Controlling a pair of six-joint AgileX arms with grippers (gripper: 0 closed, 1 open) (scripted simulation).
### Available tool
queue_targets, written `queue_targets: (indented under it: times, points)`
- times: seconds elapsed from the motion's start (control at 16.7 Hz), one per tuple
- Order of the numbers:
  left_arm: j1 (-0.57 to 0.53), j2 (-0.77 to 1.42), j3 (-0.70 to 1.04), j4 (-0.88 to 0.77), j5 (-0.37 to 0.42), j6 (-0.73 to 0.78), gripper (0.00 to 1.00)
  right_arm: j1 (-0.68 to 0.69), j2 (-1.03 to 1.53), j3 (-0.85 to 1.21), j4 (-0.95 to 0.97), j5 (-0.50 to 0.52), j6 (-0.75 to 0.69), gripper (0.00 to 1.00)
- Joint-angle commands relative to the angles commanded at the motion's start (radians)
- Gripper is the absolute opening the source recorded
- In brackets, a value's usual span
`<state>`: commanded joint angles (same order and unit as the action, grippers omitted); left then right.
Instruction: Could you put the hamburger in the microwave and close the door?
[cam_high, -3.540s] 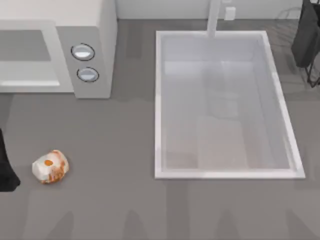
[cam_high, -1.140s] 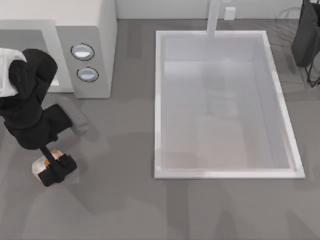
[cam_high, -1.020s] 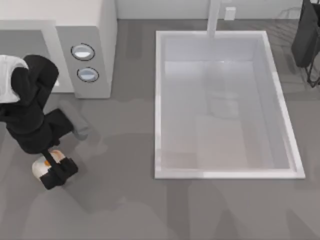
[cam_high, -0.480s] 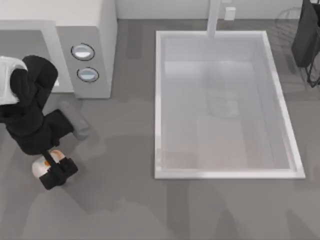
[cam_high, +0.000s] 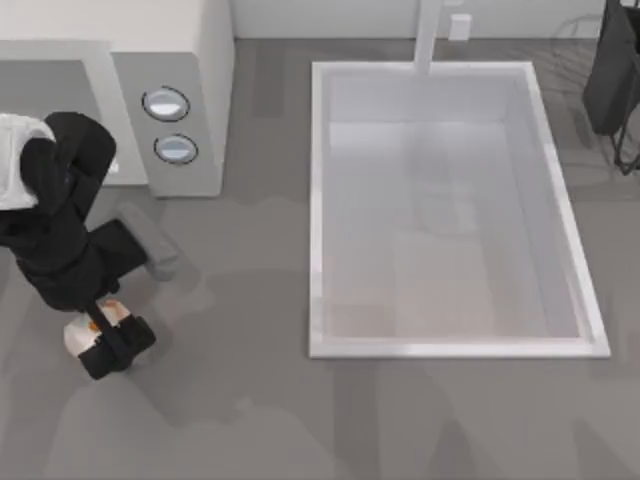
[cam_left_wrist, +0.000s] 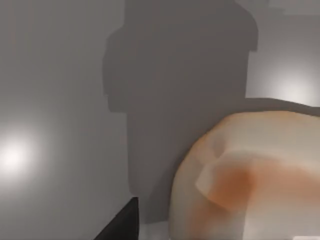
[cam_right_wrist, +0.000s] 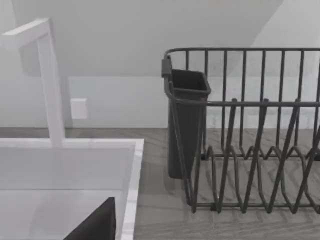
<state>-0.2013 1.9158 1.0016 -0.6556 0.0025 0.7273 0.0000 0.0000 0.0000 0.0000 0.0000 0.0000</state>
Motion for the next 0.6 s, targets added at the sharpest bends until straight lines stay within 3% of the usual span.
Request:
queue_targets:
  times: [0.12,0.18,0.6]
  points:
    - [0.000,0.000,0.000,0.000,0.000,0.000,0.02,0.000,0.000,0.000,0.000,0.000,0.000,1.00]
    - [0.000,0.000,0.000,0.000,0.000,0.000,0.00,0.000,0.000,0.000,0.000,0.000,0.000,1.00]
    - [0.000,0.000,0.000,0.000,0.000,0.000,0.00,0.000,0.000,0.000,0.000,0.000,0.000,1.00]
